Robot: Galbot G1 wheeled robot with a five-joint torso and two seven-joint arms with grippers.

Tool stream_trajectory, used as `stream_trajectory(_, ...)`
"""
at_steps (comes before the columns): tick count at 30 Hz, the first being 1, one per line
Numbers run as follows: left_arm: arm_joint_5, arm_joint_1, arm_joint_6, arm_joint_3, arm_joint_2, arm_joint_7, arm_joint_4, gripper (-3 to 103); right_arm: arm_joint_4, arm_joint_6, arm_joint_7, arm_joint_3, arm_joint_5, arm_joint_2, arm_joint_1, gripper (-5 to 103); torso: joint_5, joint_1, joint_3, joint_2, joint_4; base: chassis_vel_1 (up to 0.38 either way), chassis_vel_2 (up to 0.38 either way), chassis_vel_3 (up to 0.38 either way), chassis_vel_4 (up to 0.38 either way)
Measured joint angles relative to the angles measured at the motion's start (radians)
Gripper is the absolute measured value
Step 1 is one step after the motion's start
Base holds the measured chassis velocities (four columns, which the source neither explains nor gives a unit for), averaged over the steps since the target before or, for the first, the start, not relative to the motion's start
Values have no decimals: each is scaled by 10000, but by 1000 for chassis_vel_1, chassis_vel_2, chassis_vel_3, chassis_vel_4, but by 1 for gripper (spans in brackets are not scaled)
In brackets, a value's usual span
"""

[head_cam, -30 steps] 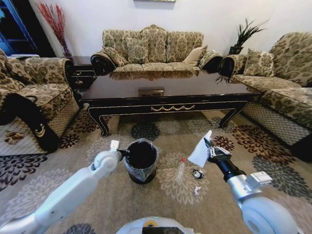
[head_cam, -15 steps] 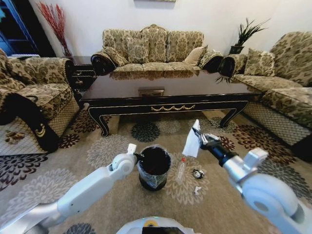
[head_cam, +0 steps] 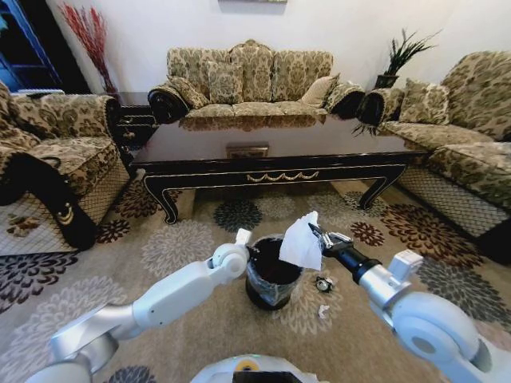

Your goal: Move to the front of the table and pick up the trash from the floor, then place it into the trash bin.

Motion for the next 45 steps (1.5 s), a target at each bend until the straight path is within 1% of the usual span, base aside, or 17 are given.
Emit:
stream_trajectory(5, -2, -20, 1, 33, -147, -33, 73, 4, -5, -80, 24, -270, -597, 554, -380, 0, 0, 0, 0, 0, 0, 0, 0, 0, 0)
stream_trajectory(11, -5, -44, 7, 204, -286, -32, 137, 4, -10, -182, -76, -324, -787, 665, -650, -3, 1, 0, 0, 0, -1, 0, 0, 0, 0)
stream_trajectory(14, 2, -83, 10, 259, -486, -52, 261, 4, -10, -342, -215, -285, -827, 618, -709, 13, 0, 0, 0, 0, 1, 0, 0, 0, 0)
stream_trajectory(15, 2, -83, 10, 259, -486, -52, 261, 4, -10, -342, -215, -285, -827, 618, -709, 13, 0, 0, 0, 0, 1, 0, 0, 0, 0)
stream_trajectory(19, 8, -149, 10, 383, -739, -123, 325, 4, -12, -535, -254, -223, -1063, 622, -904, 35, 0, -1, 0, 1, -3, 0, 0, 0, 0)
stream_trajectory(21, 8, -162, 11, 395, -772, -123, 335, 4, -12, -562, -254, -208, -1131, 622, -927, 35, 0, -1, -1, 1, -2, 0, 0, 0, 0)
stream_trajectory(24, 12, -223, 17, 398, -819, -148, 417, 4, -12, -574, -269, -196, -1381, 602, -932, 51, 0, -1, 0, 1, -1, 0, 0, 0, 0)
stream_trajectory(27, 12, -251, 21, 398, -783, -151, 425, 4, -13, -573, -270, -192, -1357, 648, -954, 56, 0, -1, 0, 1, -2, 0, 0, 0, 0)
stream_trajectory(29, 18, -230, 21, 327, -641, -137, 423, 4, -12, -558, -272, -127, -1324, 753, -988, 67, -1, 0, 0, 1, -3, 0, 0, 0, 0)
stream_trajectory(30, 18, -230, 21, 327, -641, -137, 423, 4, -12, -558, -272, -127, -1324, 753, -988, 67, -1, 0, 0, 1, -3, 0, 0, 0, 0)
stream_trajectory(31, 31, -183, 21, 248, -560, -139, 417, 4, -12, -549, -272, -93, -1307, 817, -991, 73, -1, -1, -1, 1, -3, 0, 0, 0, 0)
stream_trajectory(33, 58, -45, 18, 8, -334, -124, 346, 4, -13, -511, -243, -14, -1274, 1043, -981, 83, -1, -1, 0, 1, 0, 0, 0, 0, 0)
stream_trajectory(35, 66, 31, 16, -129, -229, -110, 305, 4, -13, -494, -216, 39, -1243, 1162, -976, 83, -1, 0, 0, 1, 0, 0, 0, 0, 0)
stream_trajectory(36, 75, 142, 10, -299, -92, -96, 249, 4, -13, -476, -209, 95, -1234, 1275, -973, 89, -2, -1, 0, 1, 0, 0, 0, 0, 0)
stream_trajectory(38, 161, 473, -1, -746, 276, 46, 87, 4, -13, -325, -317, 288, -1682, 1650, -849, 97, -2, -1, 0, 1, -3, 0, 0, 0, 0)
stream_trajectory(41, 326, 949, -2, -1277, 637, 219, -172, 4, -40, -148, -362, 436, -2127, 1974, -711, 100, -2, -1, 0, 1, -3, 0, 0, 0, 0)
stream_trajectory(45, 606, 2084, 3, -2638, 1207, 523, -607, 4, -945, 255, -616, 392, -2923, 2205, -831, 100, -3, -1, 0, 2, 4, 0, 0, 0, 0)
